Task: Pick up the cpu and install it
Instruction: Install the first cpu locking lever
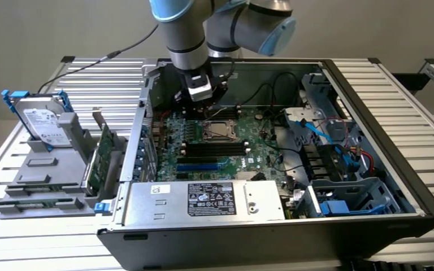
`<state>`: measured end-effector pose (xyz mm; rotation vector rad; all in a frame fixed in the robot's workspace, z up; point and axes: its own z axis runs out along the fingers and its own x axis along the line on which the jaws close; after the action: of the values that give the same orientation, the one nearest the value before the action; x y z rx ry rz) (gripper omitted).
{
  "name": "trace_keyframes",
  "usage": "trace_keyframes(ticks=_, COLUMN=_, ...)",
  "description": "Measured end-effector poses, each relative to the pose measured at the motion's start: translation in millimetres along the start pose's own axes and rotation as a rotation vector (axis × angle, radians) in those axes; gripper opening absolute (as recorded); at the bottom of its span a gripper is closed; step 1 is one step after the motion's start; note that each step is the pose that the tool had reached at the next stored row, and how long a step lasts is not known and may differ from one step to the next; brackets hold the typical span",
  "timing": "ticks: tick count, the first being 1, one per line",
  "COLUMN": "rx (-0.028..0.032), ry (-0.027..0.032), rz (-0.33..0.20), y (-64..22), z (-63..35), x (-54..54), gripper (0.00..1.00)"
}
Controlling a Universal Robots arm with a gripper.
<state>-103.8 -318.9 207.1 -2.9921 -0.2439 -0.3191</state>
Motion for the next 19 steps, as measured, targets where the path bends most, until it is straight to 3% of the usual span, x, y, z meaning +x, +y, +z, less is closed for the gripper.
trace_keyframes(ticks=10, rx=-0.0028, ry=-0.0096, rz=0.016, y=0.7, z=2.3, x=6.7, gripper=0.11)
trace_keyframes(ticks=19, rx=-0.0060, ry=-0.0140, rz=0.030, y=1.6, z=4.8, x=12.2, gripper=0.11)
